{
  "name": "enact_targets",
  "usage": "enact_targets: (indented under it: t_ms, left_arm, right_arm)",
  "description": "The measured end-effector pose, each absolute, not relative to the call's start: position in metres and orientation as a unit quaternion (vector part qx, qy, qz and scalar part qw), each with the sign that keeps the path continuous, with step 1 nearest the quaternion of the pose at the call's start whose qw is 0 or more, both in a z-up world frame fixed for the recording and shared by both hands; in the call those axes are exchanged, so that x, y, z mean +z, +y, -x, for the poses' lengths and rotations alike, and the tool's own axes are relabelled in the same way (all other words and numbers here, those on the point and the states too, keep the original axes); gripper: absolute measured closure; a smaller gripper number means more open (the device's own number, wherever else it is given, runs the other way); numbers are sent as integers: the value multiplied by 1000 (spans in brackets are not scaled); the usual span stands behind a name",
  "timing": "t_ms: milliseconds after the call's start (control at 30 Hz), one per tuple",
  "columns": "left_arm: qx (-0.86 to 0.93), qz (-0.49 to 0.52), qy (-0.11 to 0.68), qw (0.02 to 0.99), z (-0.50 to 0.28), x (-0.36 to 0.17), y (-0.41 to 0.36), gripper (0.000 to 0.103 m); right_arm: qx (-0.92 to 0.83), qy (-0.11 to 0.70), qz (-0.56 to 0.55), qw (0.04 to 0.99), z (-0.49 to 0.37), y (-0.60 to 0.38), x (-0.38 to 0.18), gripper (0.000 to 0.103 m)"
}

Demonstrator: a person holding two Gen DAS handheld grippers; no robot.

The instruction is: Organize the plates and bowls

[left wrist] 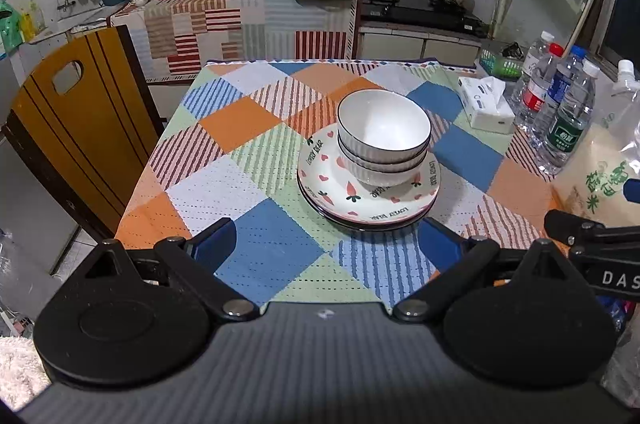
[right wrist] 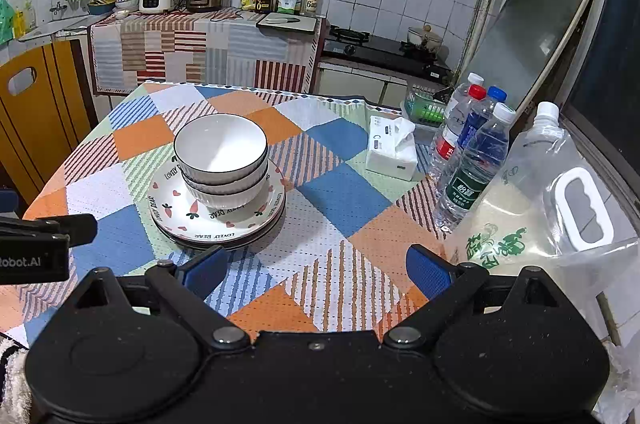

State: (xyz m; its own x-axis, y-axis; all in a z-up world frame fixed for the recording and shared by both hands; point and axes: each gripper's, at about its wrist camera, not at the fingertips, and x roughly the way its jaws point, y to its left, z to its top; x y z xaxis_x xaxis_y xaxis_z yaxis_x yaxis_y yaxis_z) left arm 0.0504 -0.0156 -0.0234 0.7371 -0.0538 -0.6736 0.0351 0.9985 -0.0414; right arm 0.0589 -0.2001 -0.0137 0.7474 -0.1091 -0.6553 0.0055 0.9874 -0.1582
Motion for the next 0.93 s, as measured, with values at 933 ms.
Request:
enact_targets:
  t_ms: [933]
  left_arm:
    - [-28,15,354,935,-48,-22,-18,4]
  right_arm:
    - [-34,365,63,928,-61,-205,-17,5]
